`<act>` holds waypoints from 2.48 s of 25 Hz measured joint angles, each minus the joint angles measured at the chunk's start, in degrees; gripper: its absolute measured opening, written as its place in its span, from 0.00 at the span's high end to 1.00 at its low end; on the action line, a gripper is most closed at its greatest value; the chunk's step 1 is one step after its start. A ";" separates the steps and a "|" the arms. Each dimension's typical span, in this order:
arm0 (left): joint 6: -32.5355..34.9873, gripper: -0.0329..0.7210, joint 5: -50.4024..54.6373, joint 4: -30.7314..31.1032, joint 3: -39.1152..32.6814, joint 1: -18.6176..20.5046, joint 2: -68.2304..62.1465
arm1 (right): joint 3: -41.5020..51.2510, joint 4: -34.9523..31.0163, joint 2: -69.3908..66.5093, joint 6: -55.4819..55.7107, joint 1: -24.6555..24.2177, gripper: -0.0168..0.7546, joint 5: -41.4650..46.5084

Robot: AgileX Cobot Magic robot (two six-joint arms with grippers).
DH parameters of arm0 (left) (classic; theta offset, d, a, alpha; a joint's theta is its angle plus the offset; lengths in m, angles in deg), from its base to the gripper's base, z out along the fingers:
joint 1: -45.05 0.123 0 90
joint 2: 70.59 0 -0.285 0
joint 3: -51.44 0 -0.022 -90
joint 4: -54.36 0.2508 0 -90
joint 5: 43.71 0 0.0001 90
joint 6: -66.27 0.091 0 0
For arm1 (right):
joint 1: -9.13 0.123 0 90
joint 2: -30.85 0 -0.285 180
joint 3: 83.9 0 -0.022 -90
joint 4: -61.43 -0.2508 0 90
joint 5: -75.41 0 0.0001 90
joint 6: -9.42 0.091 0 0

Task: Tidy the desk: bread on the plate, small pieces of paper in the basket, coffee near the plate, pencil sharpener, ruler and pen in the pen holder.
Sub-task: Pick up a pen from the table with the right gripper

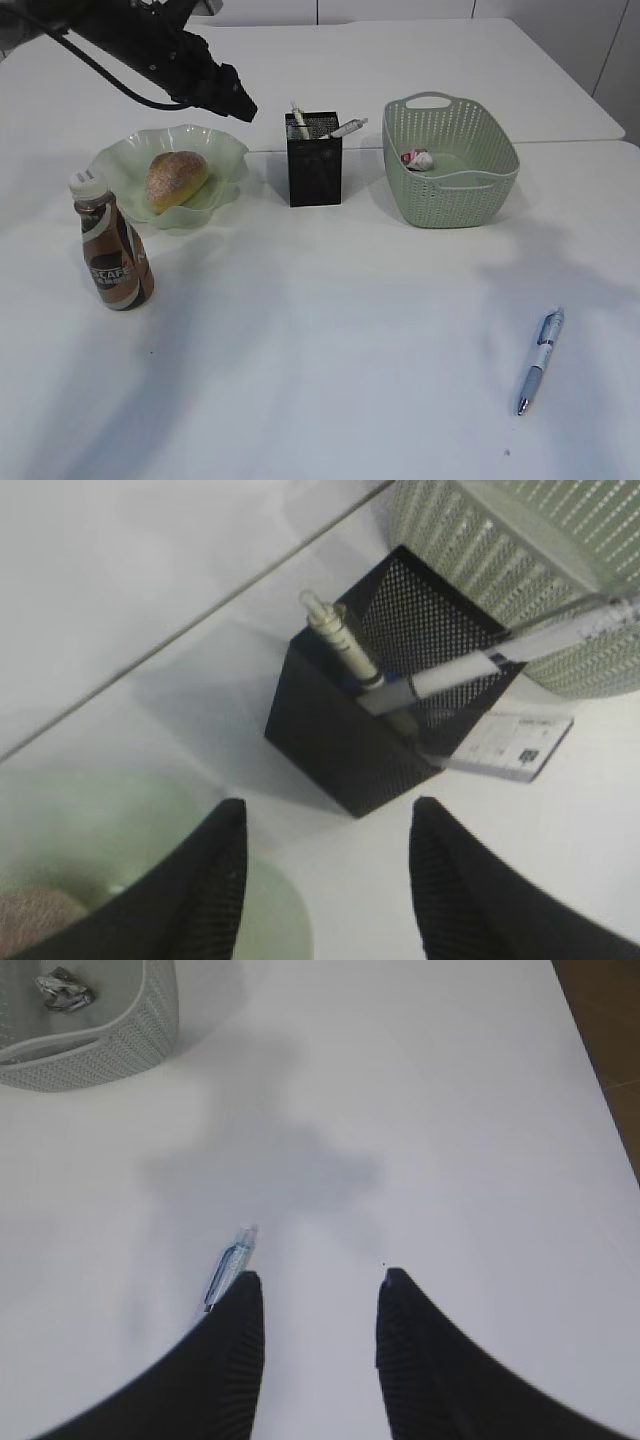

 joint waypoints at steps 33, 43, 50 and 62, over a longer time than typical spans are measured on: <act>-34.30 0.62 16.01 24.45 0.00 -9.58 12.34 | 0.00 -3.53 0.00 -0.17 0.00 0.57 -0.53; -36.20 0.66 16.18 26.72 -1.90 -9.47 20.85 | 0.00 -4.46 -0.38 -0.17 0.00 0.57 0.09; -36.20 0.66 16.38 26.99 -10.73 -9.47 29.18 | 0.00 -4.93 -6.67 -0.17 0.00 0.57 3.17; -36.22 0.64 16.50 27.21 -31.39 -9.57 43.29 | 0.00 -9.43 -16.16 8.59 0.12 0.57 0.73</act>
